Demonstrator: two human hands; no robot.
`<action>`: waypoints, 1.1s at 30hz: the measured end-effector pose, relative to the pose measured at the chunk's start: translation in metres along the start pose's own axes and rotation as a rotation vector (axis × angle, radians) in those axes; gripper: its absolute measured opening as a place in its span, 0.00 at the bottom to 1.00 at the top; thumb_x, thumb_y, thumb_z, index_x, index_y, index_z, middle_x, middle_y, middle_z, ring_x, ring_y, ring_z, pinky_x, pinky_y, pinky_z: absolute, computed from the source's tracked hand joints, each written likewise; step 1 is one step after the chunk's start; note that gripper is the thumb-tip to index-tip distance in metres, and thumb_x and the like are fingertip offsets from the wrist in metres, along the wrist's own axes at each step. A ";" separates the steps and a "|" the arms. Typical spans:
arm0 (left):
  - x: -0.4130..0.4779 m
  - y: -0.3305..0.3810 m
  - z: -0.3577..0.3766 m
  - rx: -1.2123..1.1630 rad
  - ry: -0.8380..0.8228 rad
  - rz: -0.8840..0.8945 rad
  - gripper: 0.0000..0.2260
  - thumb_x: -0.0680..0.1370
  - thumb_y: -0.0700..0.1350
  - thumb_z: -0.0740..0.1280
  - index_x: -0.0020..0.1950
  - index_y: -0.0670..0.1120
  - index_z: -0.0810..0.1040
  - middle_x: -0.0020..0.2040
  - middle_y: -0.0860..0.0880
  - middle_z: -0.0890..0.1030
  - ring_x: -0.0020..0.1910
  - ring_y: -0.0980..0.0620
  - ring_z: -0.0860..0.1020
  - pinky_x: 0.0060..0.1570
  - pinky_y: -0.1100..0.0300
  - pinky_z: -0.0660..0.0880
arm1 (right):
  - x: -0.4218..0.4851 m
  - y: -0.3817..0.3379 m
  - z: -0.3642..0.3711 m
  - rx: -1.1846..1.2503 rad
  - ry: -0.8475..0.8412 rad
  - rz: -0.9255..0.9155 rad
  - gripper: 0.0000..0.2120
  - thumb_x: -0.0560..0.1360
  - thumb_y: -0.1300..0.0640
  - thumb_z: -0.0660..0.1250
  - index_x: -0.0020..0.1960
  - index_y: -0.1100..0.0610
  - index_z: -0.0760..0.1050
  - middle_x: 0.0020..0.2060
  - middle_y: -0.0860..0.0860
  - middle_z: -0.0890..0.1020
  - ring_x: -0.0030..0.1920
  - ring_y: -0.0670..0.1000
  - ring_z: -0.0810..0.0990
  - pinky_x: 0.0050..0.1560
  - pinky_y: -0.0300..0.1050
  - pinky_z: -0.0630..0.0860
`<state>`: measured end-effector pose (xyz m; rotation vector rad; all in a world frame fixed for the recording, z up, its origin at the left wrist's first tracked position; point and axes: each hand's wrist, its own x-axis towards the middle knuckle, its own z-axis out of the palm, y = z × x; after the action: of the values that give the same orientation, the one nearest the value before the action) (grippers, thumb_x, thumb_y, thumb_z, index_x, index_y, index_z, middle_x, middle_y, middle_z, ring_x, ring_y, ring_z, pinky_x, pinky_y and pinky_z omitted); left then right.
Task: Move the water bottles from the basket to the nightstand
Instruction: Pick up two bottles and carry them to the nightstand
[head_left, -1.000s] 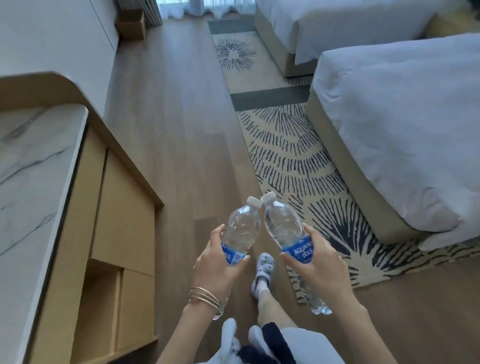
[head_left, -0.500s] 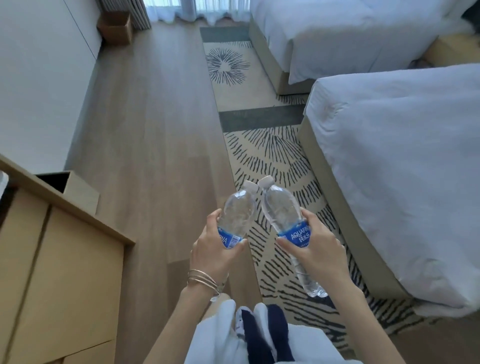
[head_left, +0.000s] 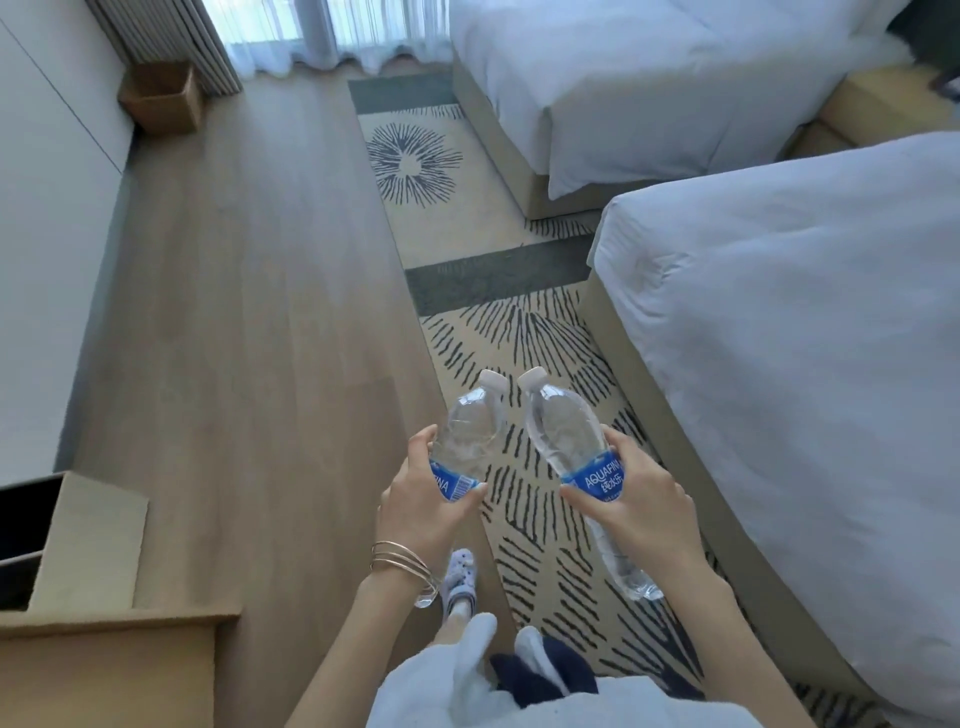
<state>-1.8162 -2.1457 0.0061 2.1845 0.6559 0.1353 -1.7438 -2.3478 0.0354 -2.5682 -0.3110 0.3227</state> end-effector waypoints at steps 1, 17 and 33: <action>0.021 0.005 -0.003 -0.002 0.001 0.011 0.34 0.67 0.53 0.76 0.69 0.50 0.64 0.56 0.52 0.79 0.51 0.50 0.80 0.50 0.56 0.74 | 0.018 -0.006 -0.005 -0.004 0.009 0.003 0.37 0.66 0.38 0.71 0.70 0.51 0.64 0.53 0.45 0.79 0.46 0.44 0.78 0.44 0.38 0.73; 0.270 0.053 0.036 0.028 -0.090 0.041 0.34 0.67 0.54 0.76 0.68 0.51 0.65 0.55 0.53 0.80 0.49 0.52 0.80 0.49 0.57 0.76 | 0.259 -0.014 -0.028 0.023 -0.002 0.107 0.37 0.64 0.35 0.70 0.69 0.47 0.64 0.51 0.42 0.77 0.46 0.42 0.78 0.44 0.42 0.78; 0.544 0.180 0.097 0.021 -0.030 0.047 0.32 0.67 0.53 0.76 0.67 0.51 0.66 0.51 0.53 0.80 0.46 0.50 0.81 0.48 0.53 0.77 | 0.562 -0.001 -0.123 0.030 -0.011 0.051 0.38 0.66 0.40 0.73 0.70 0.50 0.64 0.55 0.46 0.78 0.48 0.44 0.76 0.39 0.33 0.69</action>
<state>-1.2454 -2.0353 0.0114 2.2191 0.5917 0.1200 -1.1769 -2.2474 0.0449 -2.5494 -0.2430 0.3572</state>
